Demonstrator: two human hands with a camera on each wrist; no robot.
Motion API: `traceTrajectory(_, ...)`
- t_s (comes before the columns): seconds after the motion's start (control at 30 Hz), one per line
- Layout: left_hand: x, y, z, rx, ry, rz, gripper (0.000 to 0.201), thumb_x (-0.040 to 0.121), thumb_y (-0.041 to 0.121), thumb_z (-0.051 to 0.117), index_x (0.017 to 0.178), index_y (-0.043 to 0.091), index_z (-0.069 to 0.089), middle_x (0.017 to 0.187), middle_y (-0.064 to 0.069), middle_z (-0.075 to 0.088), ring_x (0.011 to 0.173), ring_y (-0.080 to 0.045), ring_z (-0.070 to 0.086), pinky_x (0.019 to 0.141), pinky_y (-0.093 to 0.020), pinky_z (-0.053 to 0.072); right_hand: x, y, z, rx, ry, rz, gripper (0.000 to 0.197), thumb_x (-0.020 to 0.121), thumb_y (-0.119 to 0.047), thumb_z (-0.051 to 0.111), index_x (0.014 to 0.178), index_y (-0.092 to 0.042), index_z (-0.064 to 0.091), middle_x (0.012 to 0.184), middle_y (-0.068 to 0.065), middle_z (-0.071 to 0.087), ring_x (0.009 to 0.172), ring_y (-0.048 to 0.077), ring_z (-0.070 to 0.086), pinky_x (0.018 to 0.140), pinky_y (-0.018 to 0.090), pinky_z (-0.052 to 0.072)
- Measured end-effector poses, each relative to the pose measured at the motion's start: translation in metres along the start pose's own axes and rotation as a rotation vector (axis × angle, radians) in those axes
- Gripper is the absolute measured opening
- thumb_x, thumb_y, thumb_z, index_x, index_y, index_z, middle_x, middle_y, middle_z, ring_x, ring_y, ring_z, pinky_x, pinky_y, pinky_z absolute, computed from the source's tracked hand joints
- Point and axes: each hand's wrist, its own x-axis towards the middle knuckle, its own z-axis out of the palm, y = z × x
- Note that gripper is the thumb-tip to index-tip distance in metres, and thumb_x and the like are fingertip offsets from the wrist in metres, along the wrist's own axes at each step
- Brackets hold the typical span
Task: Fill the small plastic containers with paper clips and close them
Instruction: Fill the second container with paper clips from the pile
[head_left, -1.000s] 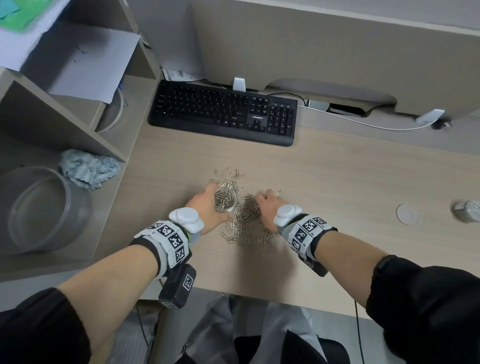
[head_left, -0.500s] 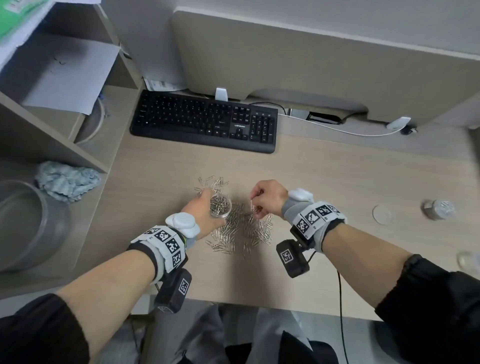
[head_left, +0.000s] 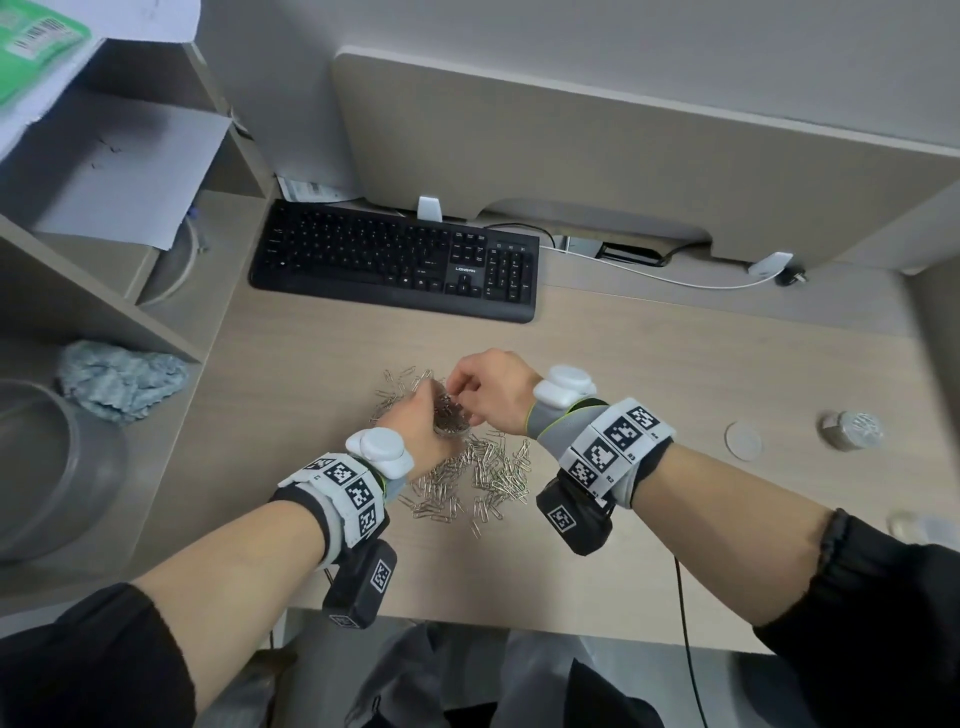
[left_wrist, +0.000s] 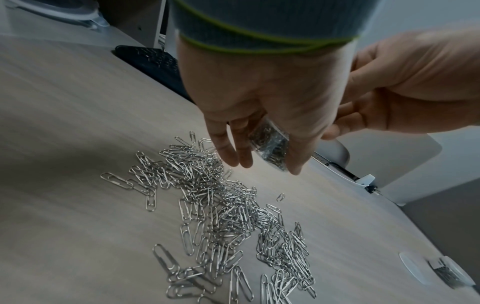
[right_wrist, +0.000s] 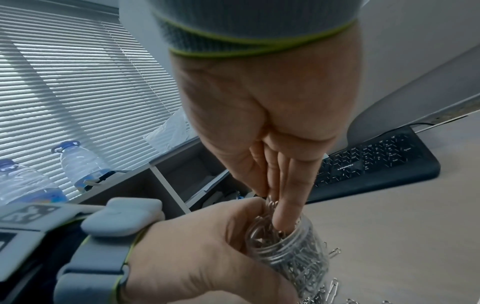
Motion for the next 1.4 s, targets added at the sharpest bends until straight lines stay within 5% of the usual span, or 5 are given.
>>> traceTrajectory(0.3, 0.004, -0.005, 0.0, 0.045, -0.004, -0.025, 0.063, 0.07, 0.036, 0.079, 0.119, 0.017, 0.043, 0.104, -0.003, 0.063, 0.087, -0.026, 0.061, 0.072, -0.034, 0.05, 0.003, 0.009, 0.0, 0.134, 0.029, -0.015, 0.03, 0.085, 0.005, 0.048, 0.081, -0.018, 0.066, 0.082, 0.011, 0.071, 0.064, 0.024, 0.063, 0.06, 0.034, 0.058)
traceTrajectory(0.53, -0.001, -0.023, -0.005, 0.054, 0.0, -0.059, 0.071, 0.076, 0.038, 0.079, 0.132, 0.022, 0.039, 0.096, -0.003, 0.064, 0.081, -0.023, 0.061, 0.07, -0.034, 0.05, 0.007, 0.068, -0.006, -0.075, 0.025, 0.32, 0.011, 0.086, -0.022, 0.051, 0.083, -0.017, 0.06, 0.074, 0.01, 0.074, 0.057, 0.025, 0.072, 0.063, 0.046, 0.062)
traceTrajectory(0.9, -0.019, -0.054, -0.006, 0.015, -0.005, -0.1, 0.069, 0.07, 0.042, 0.079, 0.126, 0.027, 0.042, 0.098, 0.0, 0.067, 0.082, -0.022, 0.065, 0.076, -0.042, 0.056, 0.004, 0.077, 0.06, -0.377, -0.061, 0.456, 0.078, 0.071, -0.07, 0.066, 0.114, -0.011, 0.039, 0.094, 0.005, 0.056, 0.075, 0.028, 0.069, 0.068, 0.042, 0.058)
traceTrajectory(1.1, -0.025, -0.067, -0.013, -0.001, 0.036, -0.137, 0.069, 0.071, 0.037, 0.079, 0.128, 0.025, 0.042, 0.108, 0.0, 0.066, 0.094, -0.026, 0.064, 0.082, -0.038, 0.053, 0.026, 0.043, 0.09, -0.501, -0.031, 0.377, 0.081, 0.073, -0.067, 0.067, 0.124, -0.011, 0.039, 0.115, 0.01, 0.051, 0.096, 0.028, 0.061, 0.068, 0.036, 0.046)
traceTrajectory(1.4, -0.03, -0.085, -0.022, 0.016, 0.059, -0.178, 0.07, 0.067, 0.042, 0.079, 0.125, 0.023, 0.044, 0.104, 0.001, 0.066, 0.091, -0.024, 0.063, 0.079, -0.04, 0.053, 0.043, 0.026, 0.097, -0.602, -0.078, 0.305, 0.032, 0.095, -0.006, 0.051, 0.127, -0.002, 0.045, 0.121, 0.012, 0.055, 0.103, 0.023, 0.063, 0.07, 0.026, 0.041)
